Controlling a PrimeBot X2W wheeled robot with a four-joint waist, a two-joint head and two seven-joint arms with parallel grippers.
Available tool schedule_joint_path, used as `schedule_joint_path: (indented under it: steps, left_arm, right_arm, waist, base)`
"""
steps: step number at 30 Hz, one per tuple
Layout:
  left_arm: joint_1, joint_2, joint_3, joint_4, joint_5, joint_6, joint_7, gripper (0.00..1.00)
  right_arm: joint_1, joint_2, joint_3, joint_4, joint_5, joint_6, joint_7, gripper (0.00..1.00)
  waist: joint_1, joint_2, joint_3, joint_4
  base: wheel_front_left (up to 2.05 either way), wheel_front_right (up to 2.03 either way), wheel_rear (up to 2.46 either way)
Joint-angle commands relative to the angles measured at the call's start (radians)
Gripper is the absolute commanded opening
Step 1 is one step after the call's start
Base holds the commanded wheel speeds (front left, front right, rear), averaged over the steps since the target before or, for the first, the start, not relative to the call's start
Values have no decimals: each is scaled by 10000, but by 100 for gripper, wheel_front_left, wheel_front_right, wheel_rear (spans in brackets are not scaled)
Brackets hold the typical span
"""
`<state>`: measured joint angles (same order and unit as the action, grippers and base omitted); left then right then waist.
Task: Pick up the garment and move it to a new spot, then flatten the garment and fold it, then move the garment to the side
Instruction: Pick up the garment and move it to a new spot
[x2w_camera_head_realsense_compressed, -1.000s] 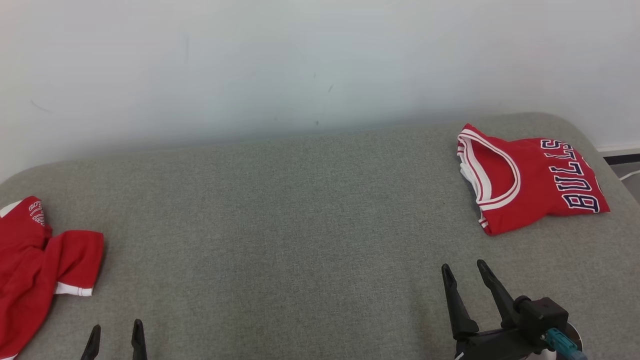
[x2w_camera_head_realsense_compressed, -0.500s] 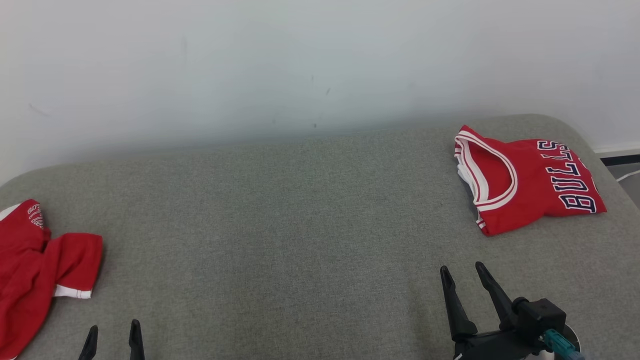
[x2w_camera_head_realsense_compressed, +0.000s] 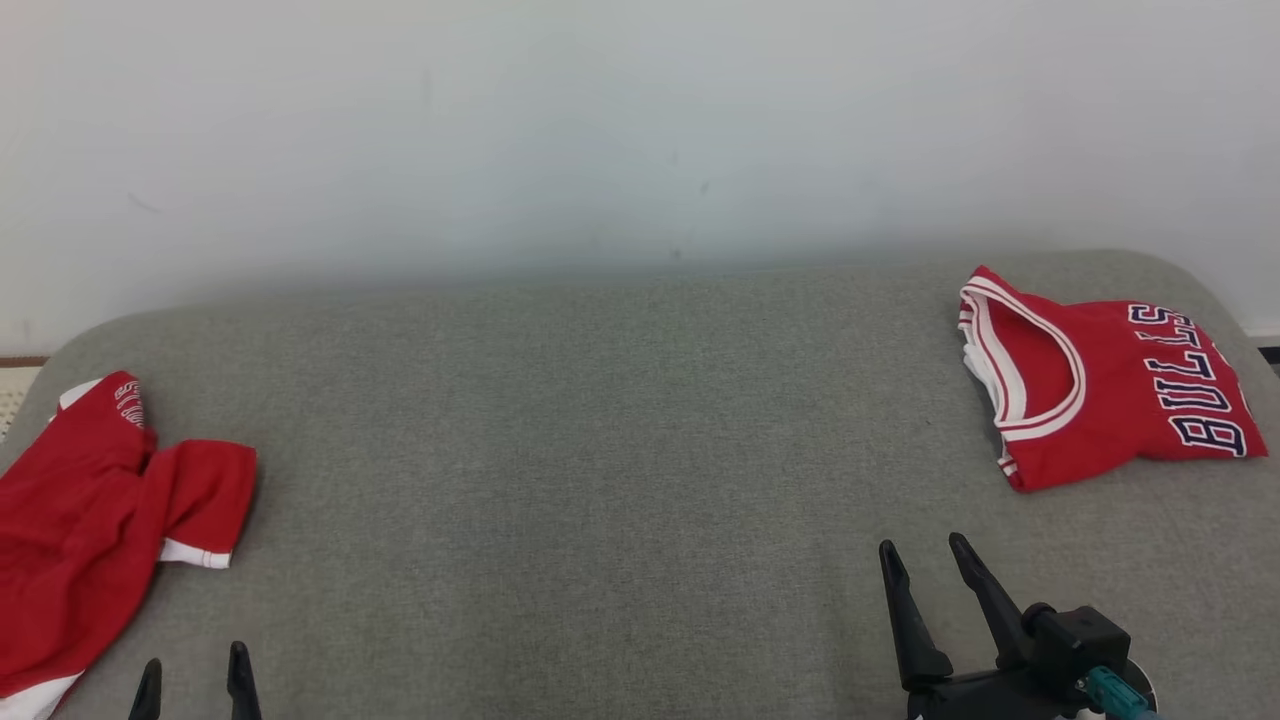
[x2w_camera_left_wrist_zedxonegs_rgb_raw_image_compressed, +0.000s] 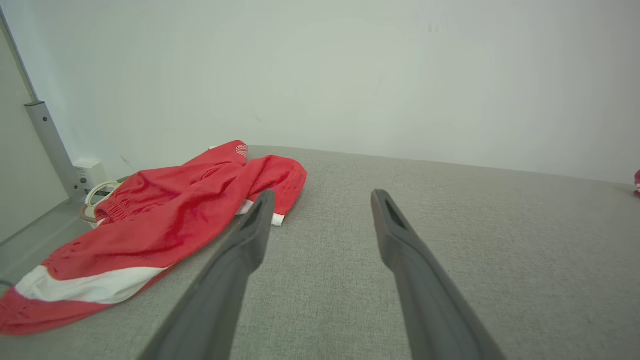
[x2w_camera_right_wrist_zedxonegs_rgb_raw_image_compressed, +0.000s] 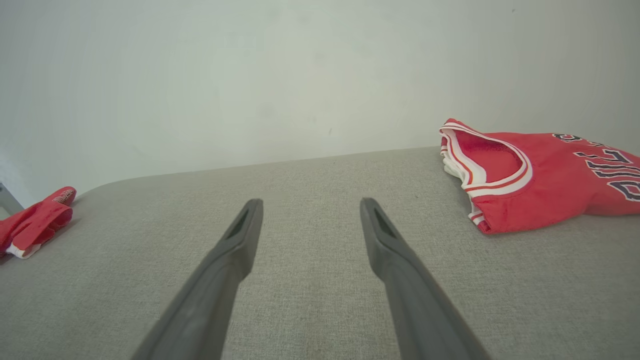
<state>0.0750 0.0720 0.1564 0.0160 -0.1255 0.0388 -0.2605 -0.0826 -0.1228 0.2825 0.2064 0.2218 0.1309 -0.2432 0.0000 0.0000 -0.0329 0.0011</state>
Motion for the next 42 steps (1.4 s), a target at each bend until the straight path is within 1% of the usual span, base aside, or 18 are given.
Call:
schedule_joint_path:
  steps: [1, 9, 10, 12, 13, 26, 30, 42]
  left_arm:
    - [136, 24, 58, 9, -9, 70, -30, 100]
    - [190, 90, 110, 62, -24, 163, -32, 100]
    - [190, 90, 110, 62, -24, 163, -32, 100]
    - [210, 127, 124, 40, -11, 220, -30, 100]
    - [210, 127, 124, 40, -11, 220, -30, 100]
    - [279, 241, 178, 39, -99, 347, -28, 100]
    - [327, 288, 194, 12, -108, 405, -6, 100]
    - [345, 381, 135, 25, -145, 490, 19, 100]
  right_arm:
    - [101, -15, 57, 32, 66, -4, -52, 100]
    - [-1, -23, 219, 153, 186, -4, -95, 100]
    - [-1, -23, 219, 153, 186, -4, -95, 100]
    - [-21, -8, 284, 197, 228, -4, -115, 100]
    - [-21, -8, 284, 197, 228, -4, -115, 100]
    - [-152, -15, 560, 372, 344, -4, -187, 100]
    - [-241, 2, 639, 447, 384, -4, -206, 100]
    - [-294, 67, 945, 609, 502, -4, -231, 100]
  waist:
    - [0, 0, -29, 315]
    - [0, 0, -57, 1179]
    - [0, 0, -57, 1179]
    - [0, 0, -37, 1536]
    - [0, 0, -37, 1536]
    - [0, 0, -56, 2922]
    - [0, 0, -54, 3234]
    - [0, 0, -193, 3809]
  base:
    - [0, 0, 0]
    - [0, 0, 0]
    - [0, 0, 0]
    - [0, 0, 0]
    - [0, 0, 0]
    - [0, 0, 0]
    - [0, 0, 0]
    - [0, 0, 0]
